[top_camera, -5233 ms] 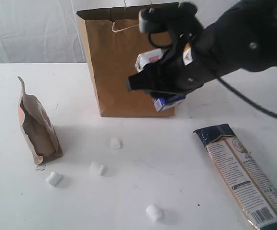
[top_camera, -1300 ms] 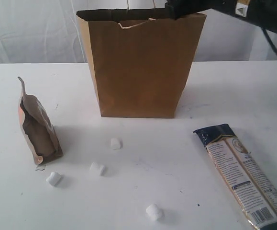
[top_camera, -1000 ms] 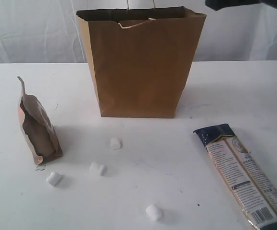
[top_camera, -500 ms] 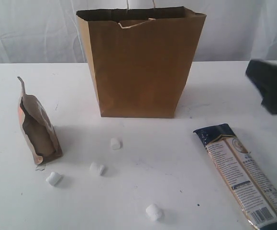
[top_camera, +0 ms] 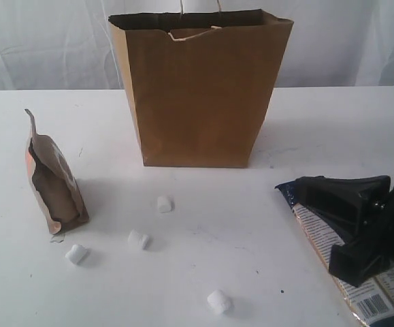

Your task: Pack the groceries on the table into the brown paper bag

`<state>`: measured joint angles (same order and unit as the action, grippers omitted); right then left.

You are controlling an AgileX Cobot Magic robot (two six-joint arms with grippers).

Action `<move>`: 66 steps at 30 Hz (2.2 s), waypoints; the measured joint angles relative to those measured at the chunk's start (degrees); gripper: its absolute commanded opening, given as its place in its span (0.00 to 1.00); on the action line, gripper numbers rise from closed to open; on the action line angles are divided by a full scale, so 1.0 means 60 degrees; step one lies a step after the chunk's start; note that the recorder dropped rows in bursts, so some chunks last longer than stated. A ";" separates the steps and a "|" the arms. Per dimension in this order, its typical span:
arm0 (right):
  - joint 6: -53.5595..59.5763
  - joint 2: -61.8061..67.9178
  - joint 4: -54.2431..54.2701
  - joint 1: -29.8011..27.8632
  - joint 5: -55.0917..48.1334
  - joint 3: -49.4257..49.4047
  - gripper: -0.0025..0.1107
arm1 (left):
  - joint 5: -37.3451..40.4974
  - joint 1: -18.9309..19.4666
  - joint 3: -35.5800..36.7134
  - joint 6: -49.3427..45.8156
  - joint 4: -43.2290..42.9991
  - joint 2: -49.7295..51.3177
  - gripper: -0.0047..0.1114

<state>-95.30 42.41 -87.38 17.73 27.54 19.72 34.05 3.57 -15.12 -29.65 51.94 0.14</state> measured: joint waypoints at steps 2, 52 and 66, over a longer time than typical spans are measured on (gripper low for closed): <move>0.0000 0.0000 0.0000 0.0000 -0.0156 0.0000 0.02 | 0.0000 0.0000 0.0000 0.0000 0.0000 0.0000 0.60; 0.0000 0.0000 -0.0016 0.0000 -0.0251 0.0000 0.02 | 0.0071 0.0000 -0.3870 -0.1757 0.1192 0.4086 0.44; -0.0016 0.0000 -0.0076 0.0000 -0.0251 -0.0014 0.02 | 0.1442 -0.0173 -0.8490 0.2325 -0.3347 1.2236 0.60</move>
<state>-95.40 42.41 -87.83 17.73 26.04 19.64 42.71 2.53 -66.06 -15.70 31.85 73.56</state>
